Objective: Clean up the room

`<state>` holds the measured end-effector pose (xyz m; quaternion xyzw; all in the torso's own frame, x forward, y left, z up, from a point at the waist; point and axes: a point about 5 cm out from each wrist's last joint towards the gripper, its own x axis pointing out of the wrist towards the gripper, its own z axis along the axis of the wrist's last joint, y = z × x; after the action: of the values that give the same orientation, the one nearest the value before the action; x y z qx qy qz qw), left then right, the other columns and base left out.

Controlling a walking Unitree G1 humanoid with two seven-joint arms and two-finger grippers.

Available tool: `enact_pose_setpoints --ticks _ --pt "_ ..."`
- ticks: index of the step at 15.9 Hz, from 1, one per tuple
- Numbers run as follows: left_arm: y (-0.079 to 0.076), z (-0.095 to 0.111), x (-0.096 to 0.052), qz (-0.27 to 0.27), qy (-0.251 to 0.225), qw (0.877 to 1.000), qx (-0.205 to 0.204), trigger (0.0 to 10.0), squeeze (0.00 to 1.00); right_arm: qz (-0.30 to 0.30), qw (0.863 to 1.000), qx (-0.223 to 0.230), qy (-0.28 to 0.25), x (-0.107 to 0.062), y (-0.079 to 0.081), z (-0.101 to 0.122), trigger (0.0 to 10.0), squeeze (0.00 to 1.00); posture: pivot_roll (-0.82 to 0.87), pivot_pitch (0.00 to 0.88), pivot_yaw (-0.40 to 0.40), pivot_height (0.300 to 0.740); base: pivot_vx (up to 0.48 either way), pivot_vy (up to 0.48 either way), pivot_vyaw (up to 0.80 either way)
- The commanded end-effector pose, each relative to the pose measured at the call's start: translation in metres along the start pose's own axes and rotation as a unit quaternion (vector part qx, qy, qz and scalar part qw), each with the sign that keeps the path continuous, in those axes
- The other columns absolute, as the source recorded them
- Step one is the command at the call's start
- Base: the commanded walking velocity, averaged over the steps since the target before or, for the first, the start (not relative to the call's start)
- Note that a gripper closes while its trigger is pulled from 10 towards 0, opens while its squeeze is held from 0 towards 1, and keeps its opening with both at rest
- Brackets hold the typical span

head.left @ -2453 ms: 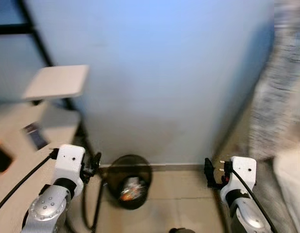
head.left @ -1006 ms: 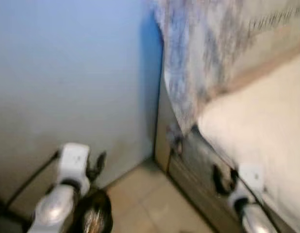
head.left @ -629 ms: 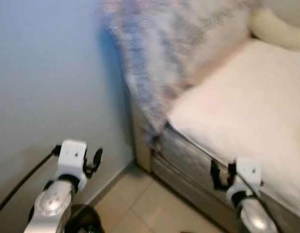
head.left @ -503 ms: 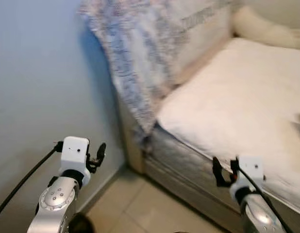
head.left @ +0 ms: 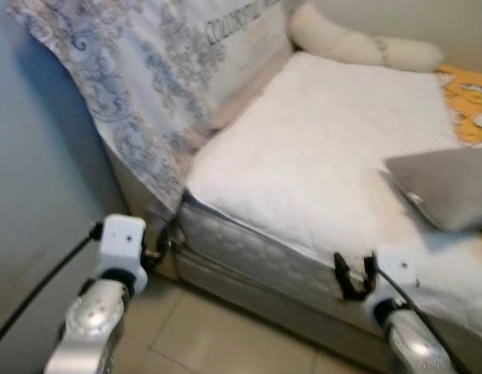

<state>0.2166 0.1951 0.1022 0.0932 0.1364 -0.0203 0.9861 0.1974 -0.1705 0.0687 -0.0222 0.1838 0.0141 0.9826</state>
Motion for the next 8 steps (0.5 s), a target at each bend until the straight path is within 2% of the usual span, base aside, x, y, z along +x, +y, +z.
enact_pose_setpoints --ticks 1,8 --pt "-0.0025 0.0036 0.002 -0.002 -0.008 1.0 0.008 10.0 0.0 0.005 1.0 -0.004 -0.006 0.002 -0.0003 0.004 10.0 0.0 -0.01 0.0 0.003 0.74 0.0 -0.319 0.0" --pt "-0.0003 0.0033 0.002 -0.005 -0.008 1.0 0.021 10.0 0.0 -0.006 1.0 0.005 0.003 0.0025 -0.0002 0.0001 10.0 0.0 -0.01 0.0 0.011 0.74 0.0 -0.32 0.0"
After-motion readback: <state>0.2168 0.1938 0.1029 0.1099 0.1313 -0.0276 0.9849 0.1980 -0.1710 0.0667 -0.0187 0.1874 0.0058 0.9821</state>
